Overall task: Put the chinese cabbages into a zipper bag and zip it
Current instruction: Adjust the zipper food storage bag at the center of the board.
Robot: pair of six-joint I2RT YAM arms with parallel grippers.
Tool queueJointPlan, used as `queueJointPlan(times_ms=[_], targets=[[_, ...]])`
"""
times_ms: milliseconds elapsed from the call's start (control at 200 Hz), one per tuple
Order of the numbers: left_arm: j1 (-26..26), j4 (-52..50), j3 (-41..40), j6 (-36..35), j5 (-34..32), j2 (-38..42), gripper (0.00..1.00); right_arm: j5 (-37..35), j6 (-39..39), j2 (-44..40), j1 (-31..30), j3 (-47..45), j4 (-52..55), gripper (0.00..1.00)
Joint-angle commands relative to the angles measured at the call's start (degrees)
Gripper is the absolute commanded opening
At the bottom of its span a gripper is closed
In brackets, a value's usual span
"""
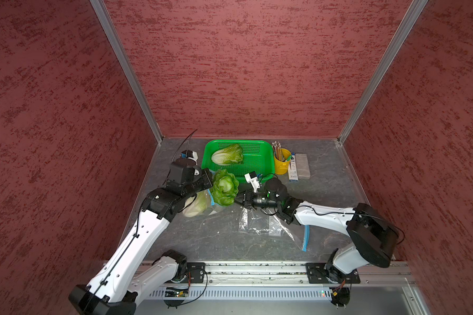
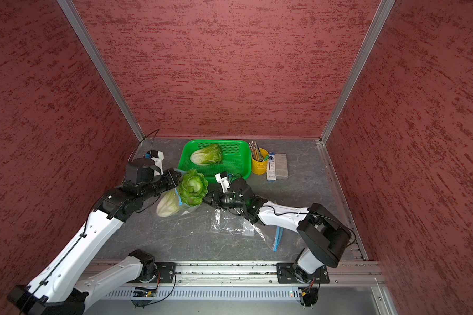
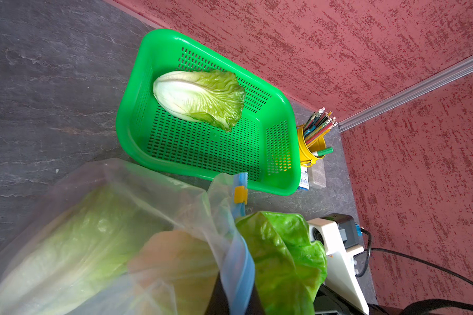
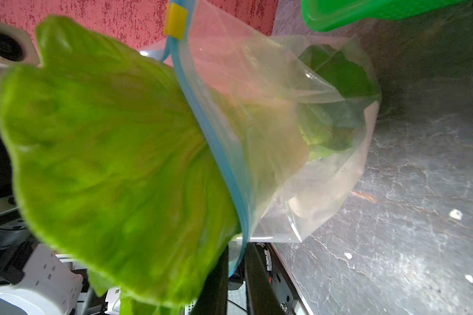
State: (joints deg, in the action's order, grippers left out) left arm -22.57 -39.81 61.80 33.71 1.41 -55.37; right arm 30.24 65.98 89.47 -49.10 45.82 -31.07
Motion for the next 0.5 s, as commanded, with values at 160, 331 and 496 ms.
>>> queueJointPlan(times_ms=[160,331,496], targets=[[-0.2,1.6,0.9,-0.5,0.2,1.6,0.00,-1.4,-2.8,-1.0,-0.4,3.7,1.5,0.06],[-0.2,-0.1,2.4,-2.1,-0.2,2.2,0.00,-3.5,-6.5,-3.6,-0.5,6.4,7.7,0.02],[0.4,-5.8,6.5,-6.2,-3.2,2.9,0.00,-4.8,-12.2,-5.9,-0.5,13.3,17.4,0.00]])
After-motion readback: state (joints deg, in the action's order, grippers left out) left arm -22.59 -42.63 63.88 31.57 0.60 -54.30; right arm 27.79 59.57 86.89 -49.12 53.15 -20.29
